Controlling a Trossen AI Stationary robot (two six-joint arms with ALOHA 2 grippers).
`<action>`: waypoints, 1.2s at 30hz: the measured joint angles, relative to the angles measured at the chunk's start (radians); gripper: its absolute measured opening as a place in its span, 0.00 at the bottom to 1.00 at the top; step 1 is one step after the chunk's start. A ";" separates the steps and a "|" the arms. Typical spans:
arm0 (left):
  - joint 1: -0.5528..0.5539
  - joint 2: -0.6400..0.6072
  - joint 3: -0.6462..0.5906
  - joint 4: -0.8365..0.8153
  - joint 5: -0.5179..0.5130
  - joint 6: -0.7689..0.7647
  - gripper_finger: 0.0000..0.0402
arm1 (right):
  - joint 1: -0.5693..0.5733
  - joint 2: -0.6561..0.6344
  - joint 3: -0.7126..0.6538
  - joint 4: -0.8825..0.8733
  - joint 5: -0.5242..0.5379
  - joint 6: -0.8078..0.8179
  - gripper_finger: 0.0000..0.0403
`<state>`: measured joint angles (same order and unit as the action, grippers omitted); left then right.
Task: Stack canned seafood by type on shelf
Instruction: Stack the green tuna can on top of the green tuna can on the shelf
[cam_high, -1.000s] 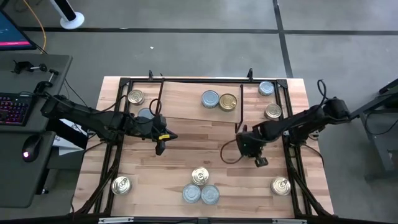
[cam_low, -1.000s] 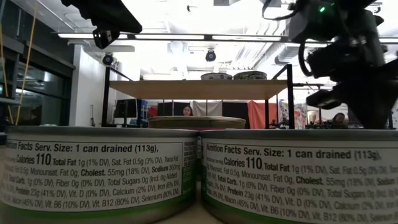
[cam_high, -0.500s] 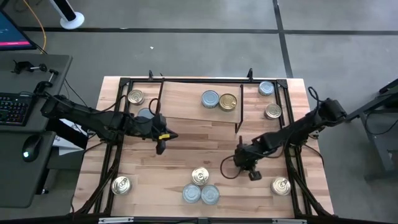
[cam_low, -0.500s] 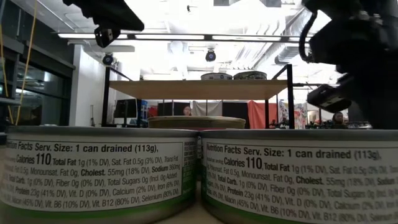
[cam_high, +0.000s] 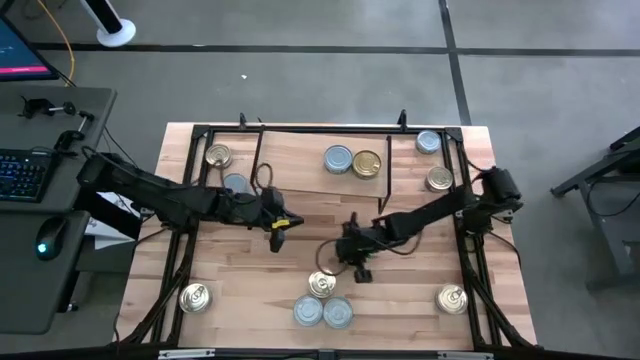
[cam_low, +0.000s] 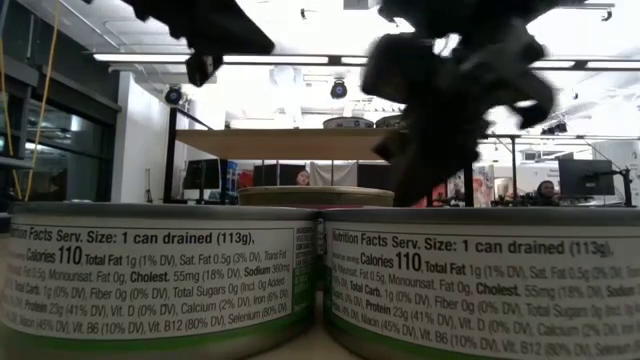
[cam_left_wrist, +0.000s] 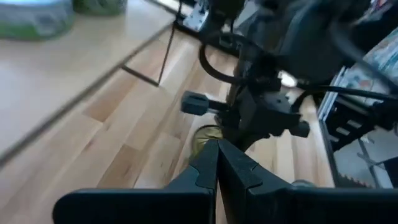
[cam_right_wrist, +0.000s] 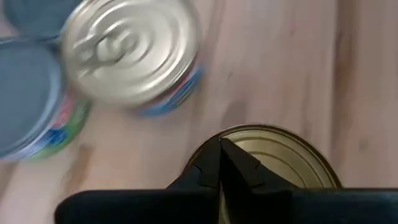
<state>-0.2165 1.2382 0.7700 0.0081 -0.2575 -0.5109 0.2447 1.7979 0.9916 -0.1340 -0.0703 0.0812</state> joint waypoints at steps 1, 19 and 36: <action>0.000 0.022 0.000 0.006 0.015 0.004 0.00 | -0.007 0.014 0.034 -0.020 0.002 -0.019 0.00; -0.029 0.479 0.010 0.468 0.064 0.273 0.00 | 0.077 -0.308 -0.255 -0.069 0.060 0.382 0.00; -0.008 0.684 0.074 0.477 0.082 0.303 0.00 | 0.077 -0.150 -0.364 0.247 0.175 0.721 0.00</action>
<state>-0.2244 1.9220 0.8436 0.4848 -0.1759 -0.2076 0.3218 1.6480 0.6278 0.1127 0.1048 0.8023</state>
